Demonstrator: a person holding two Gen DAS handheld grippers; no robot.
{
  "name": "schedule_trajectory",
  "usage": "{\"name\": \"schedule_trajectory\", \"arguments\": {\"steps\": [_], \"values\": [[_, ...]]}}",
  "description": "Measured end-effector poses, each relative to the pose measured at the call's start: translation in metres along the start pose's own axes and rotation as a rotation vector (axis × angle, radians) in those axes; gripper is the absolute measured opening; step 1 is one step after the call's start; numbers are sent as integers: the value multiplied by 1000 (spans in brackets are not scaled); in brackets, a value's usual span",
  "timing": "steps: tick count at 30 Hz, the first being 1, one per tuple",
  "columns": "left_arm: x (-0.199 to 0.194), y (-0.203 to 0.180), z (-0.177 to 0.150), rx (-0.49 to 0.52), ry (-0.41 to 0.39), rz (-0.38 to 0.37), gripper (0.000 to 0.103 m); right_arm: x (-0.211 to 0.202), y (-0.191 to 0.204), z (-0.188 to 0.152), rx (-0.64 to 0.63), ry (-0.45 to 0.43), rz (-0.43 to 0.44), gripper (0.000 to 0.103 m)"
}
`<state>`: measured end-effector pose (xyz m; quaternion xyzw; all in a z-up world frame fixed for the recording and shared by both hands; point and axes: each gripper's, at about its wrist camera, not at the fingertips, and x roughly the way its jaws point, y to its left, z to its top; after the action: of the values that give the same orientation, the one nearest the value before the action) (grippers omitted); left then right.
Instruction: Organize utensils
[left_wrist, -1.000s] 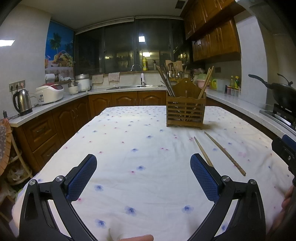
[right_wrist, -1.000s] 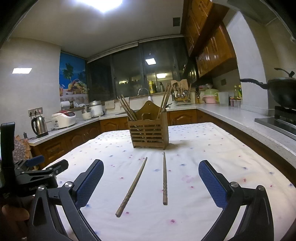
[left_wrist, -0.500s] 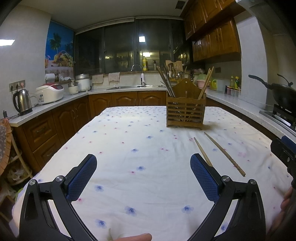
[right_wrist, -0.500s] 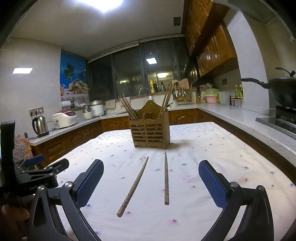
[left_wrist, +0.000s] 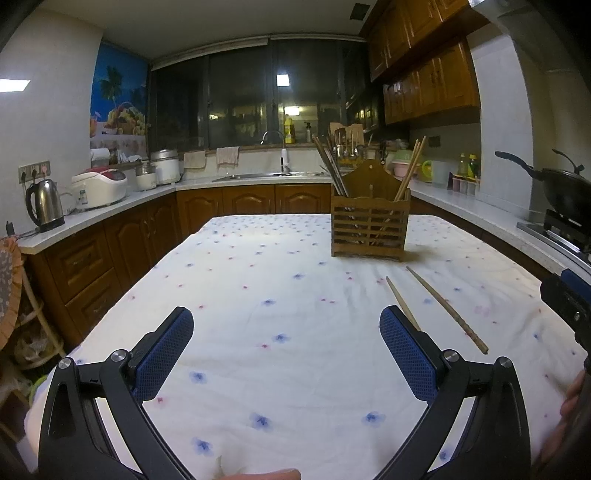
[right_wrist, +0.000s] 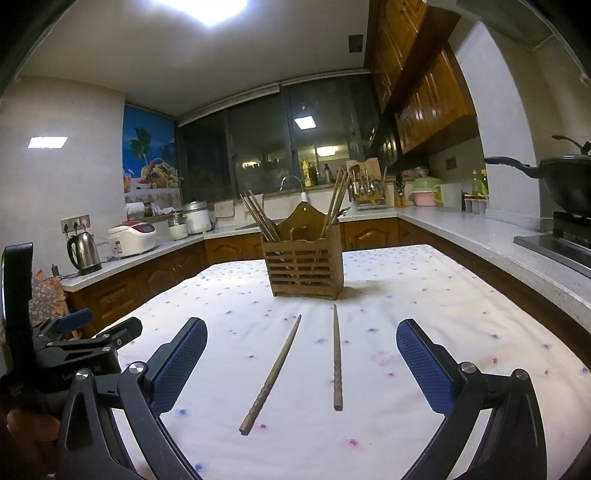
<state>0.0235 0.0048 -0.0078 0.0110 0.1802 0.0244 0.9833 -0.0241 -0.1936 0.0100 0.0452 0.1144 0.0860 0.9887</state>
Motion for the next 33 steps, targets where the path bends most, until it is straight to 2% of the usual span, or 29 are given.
{"name": "schedule_trajectory", "arguments": {"steps": [33], "values": [[-4,-8,2,1,-10,1,103,-3,0,2,3,-6,5,103]]}}
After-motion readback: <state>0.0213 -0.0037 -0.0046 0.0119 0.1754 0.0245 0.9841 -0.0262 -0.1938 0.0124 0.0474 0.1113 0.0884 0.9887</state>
